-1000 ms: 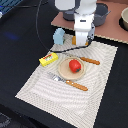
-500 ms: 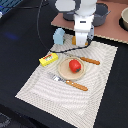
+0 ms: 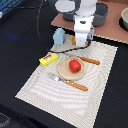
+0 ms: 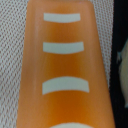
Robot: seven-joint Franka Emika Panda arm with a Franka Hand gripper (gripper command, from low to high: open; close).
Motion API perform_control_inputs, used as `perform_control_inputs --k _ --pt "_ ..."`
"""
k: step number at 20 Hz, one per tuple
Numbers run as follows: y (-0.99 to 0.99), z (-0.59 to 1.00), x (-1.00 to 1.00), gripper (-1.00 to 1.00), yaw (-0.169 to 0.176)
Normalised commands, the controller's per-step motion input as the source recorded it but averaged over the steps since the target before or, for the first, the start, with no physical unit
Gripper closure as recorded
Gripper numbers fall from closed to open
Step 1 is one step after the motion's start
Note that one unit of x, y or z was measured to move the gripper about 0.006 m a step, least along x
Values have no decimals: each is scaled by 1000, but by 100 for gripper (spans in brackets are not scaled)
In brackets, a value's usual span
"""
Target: Interact with the objects in diverse but meaningful ways.
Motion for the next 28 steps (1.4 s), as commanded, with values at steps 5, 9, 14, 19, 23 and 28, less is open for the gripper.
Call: perform_control_inputs --k 5,9,14,19,23,28 --pt "111 -302 0 100 10" --pt "79 -359 0 100 0" --pt "13 701 -27 100 0" --pt "-133 1000 -9 100 -25" --pt "-656 967 -11 100 -37" --pt "-944 719 -96 100 -6"
